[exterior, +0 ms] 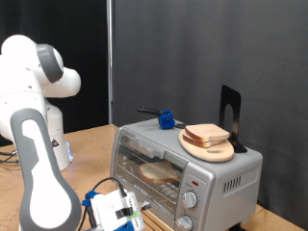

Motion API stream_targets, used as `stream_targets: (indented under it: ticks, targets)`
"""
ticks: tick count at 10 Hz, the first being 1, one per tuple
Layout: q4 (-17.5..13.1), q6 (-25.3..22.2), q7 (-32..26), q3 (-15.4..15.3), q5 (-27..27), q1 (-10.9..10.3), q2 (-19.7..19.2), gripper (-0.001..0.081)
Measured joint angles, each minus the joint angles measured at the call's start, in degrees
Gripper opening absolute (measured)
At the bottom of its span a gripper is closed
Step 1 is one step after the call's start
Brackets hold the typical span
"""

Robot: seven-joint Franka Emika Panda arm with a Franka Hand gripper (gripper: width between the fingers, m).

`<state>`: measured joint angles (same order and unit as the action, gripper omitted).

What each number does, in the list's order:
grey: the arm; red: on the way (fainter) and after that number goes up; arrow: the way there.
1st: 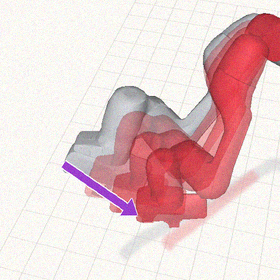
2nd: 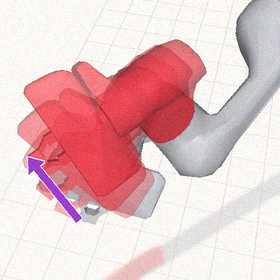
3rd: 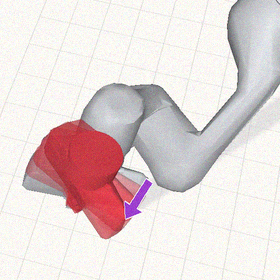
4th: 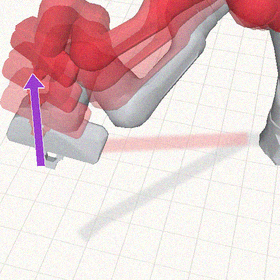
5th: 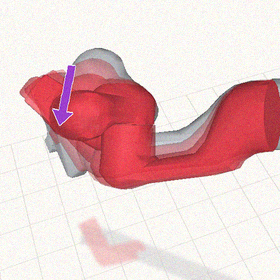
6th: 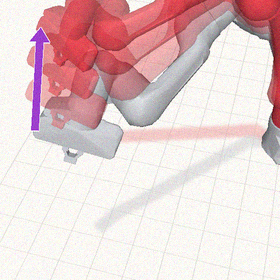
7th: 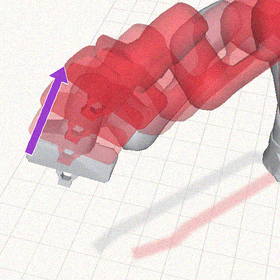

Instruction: Make a piece of toast with the oven

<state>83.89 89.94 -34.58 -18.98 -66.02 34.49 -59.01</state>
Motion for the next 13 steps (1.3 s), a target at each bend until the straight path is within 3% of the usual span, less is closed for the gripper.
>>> stream_targets:
  ticks: [4,5,6,10,13]
  targets:
    - [-1.35,-4.83,25.69,2.92,6.98,-2.49,0.07,0.0682]
    - [-1.27,-4.59,23.33,2.83,6.58,-2.4,0.07,0.0682]
    - [-1.2,-4.74,26.4,3.12,7.01,-2.54,0.01,0.0682]
    - [-4.15,-11.02,49.1,4.99,10.58,-4.19,-1.61,0.0682]
    - [-4.76,-12.25,51.22,5.0,10.6,-4.24,-2.01,0.0682]
